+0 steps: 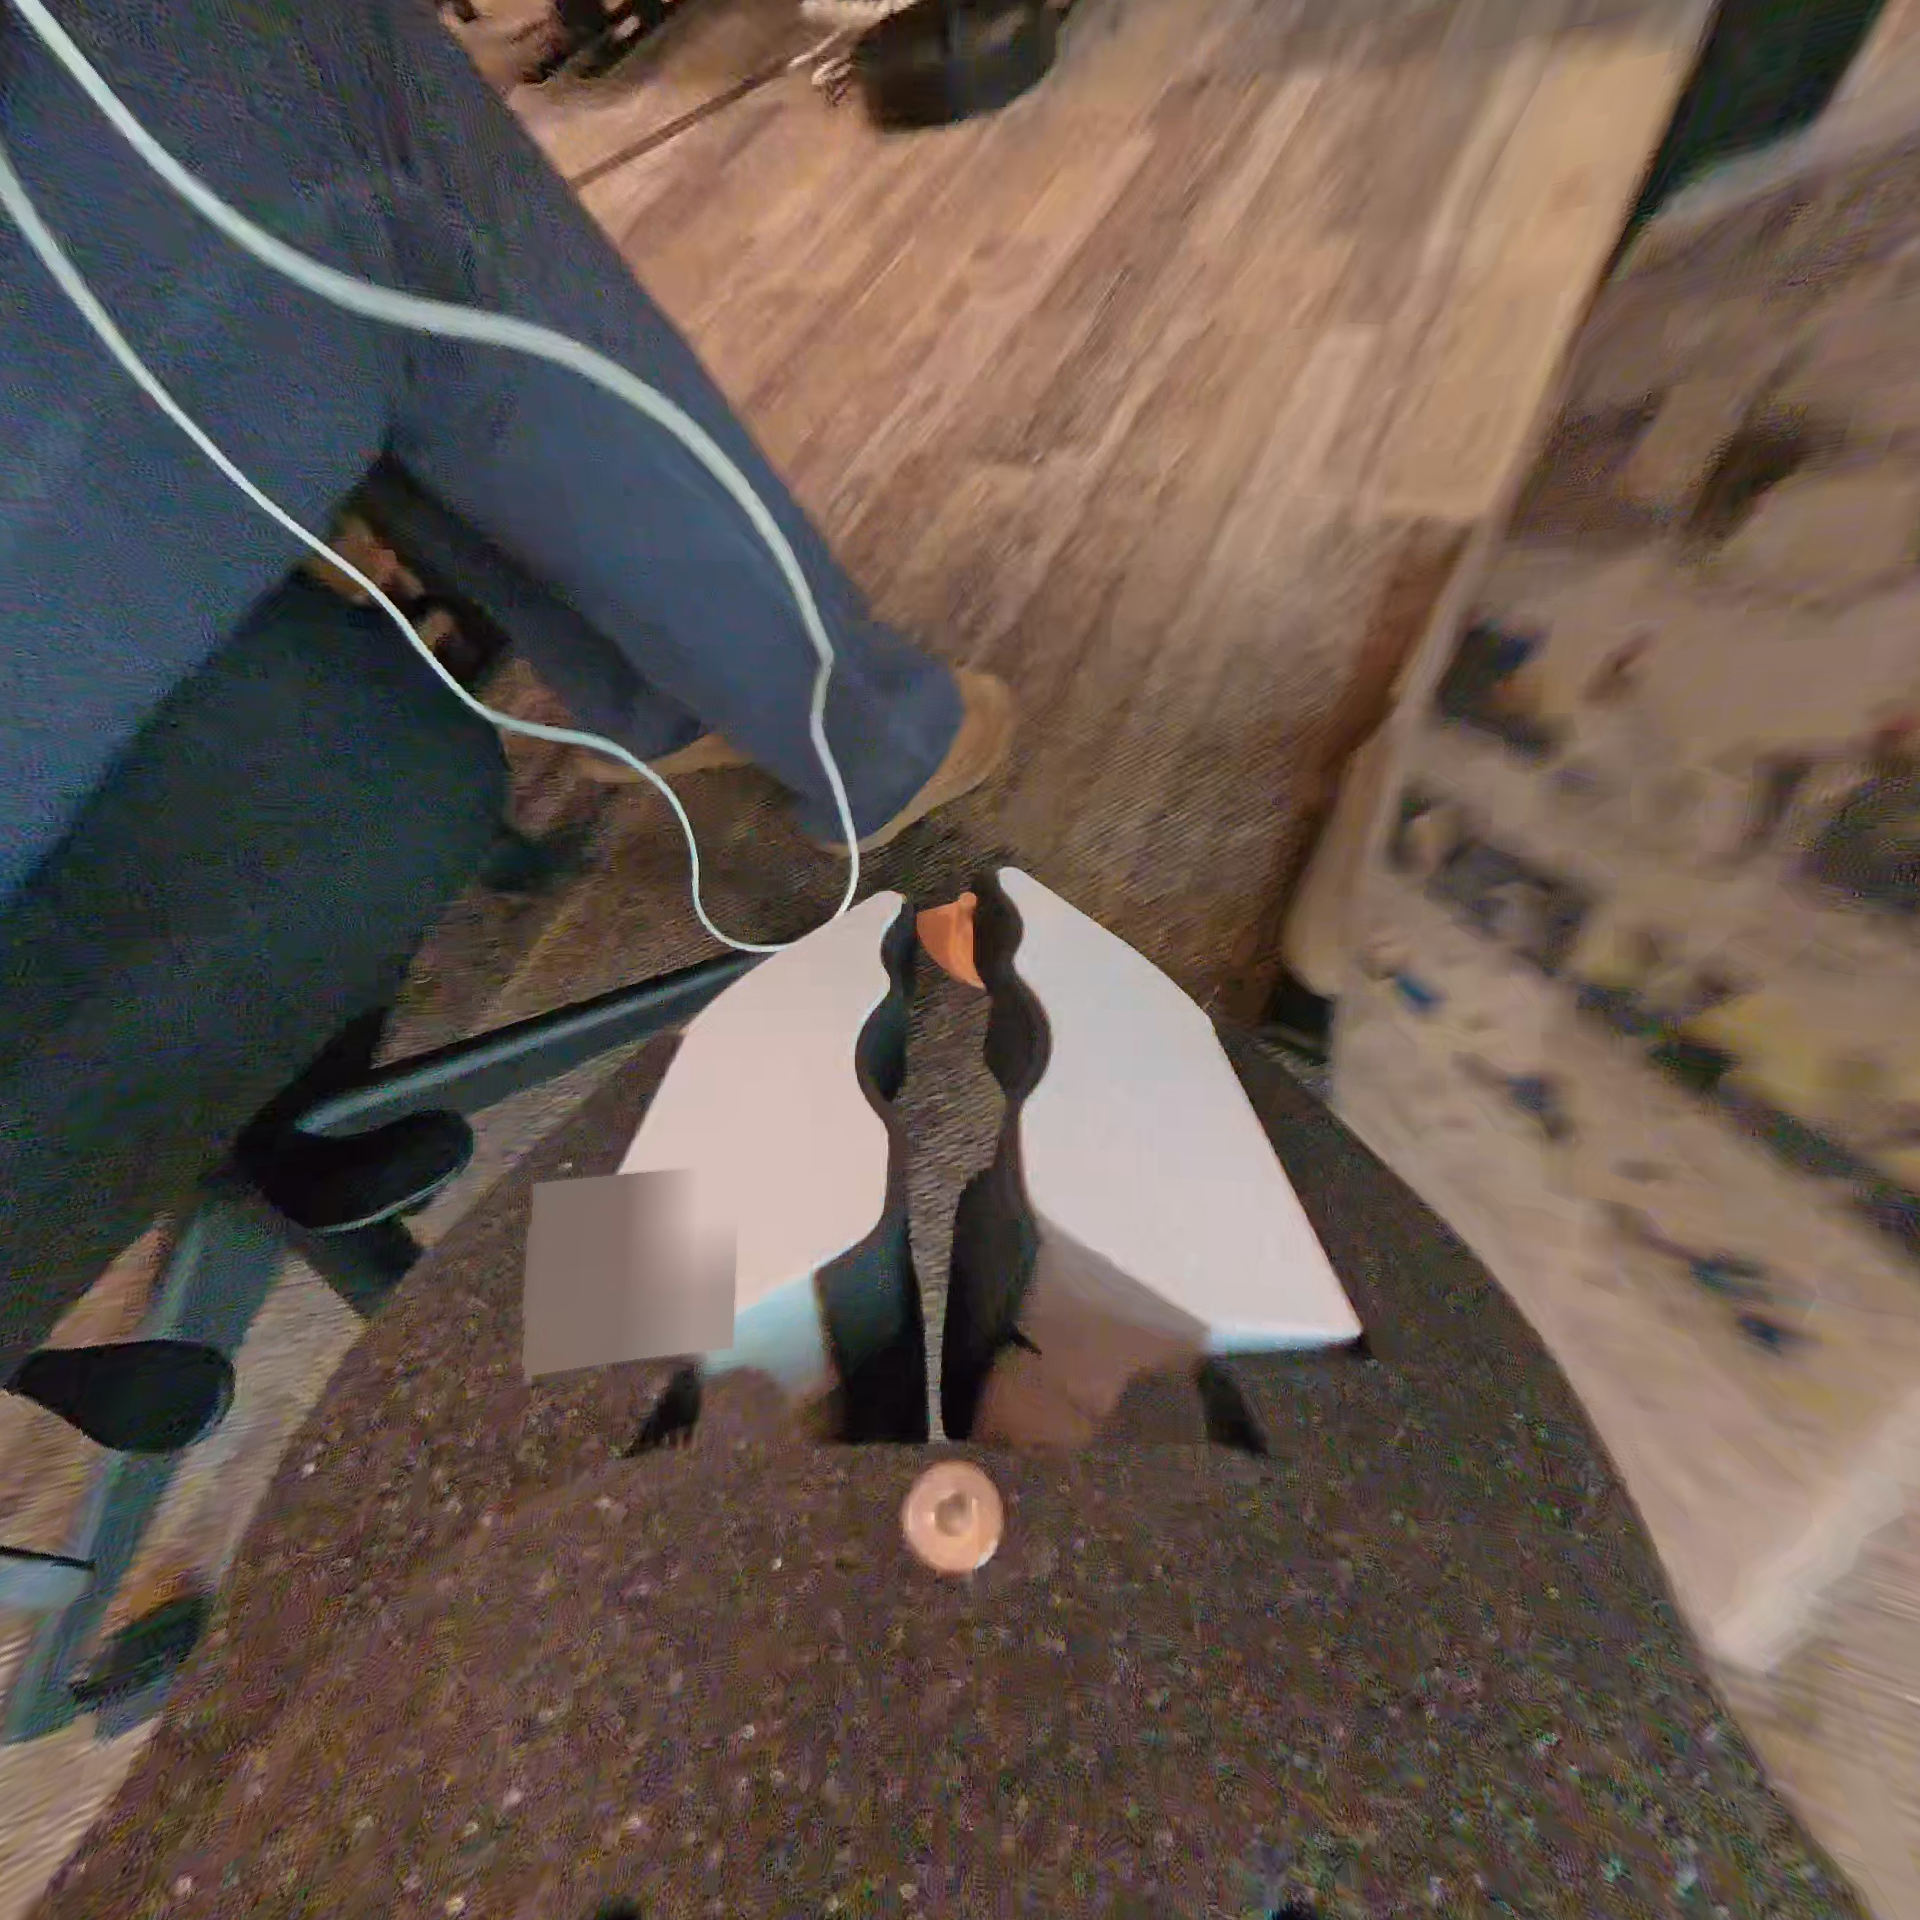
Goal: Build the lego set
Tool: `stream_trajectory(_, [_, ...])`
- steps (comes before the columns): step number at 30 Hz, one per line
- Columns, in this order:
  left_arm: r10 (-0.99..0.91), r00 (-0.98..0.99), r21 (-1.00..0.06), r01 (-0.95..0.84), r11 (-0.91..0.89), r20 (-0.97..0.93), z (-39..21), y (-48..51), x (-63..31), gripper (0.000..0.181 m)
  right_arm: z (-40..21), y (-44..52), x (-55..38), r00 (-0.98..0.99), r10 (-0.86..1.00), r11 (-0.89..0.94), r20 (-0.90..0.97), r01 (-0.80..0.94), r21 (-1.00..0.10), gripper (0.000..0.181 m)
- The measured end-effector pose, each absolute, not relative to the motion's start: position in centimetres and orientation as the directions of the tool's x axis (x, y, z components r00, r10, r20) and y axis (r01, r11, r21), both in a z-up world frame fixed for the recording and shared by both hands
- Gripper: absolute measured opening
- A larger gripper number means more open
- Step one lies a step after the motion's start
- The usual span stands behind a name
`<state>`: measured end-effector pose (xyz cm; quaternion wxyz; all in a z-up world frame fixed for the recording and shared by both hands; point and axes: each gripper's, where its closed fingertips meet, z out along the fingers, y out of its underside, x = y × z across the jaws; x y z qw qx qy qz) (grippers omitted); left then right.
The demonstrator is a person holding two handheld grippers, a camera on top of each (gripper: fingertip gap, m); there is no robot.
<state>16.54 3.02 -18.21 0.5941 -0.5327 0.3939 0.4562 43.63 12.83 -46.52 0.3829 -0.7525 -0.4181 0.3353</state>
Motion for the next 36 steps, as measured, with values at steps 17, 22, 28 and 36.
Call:
stream_trajectory(17, [-0.552,0.827,-0.958,0.231,0.171,0.101,-10.5,-12.7,8.8,0.079,-17.1,4.5,18.6,-0.035,0.988,0.155,0.154,0.368,-0.917,0.011])
stream_trajectory(22, [-0.551,0.834,-0.966,0.151,0.209,0.011,-9.9,-12.2,5.4,0.033,-20.0,7.1,12.2,-0.1,0.992,0.115,0.077,0.472,-0.874,0.011])
stream_trajectory(28, [-0.639,0.75,-0.949,0.3,0.101,0.169,-9.6,-11.0,3.9,0.026,-23.1,9.3,9.3,-0.085,0.995,0.087,0.045,0.597,-0.797,0.011])
stream_trajectory(36, [-0.203,0.978,-0.998,-0.052,-0.027,-0.046,-12.5,-10.5,-4.4,0.03,-23.0,11.7,8.2,-0.015,0.985,0.148,0.175,0.602,-0.785,0.059])
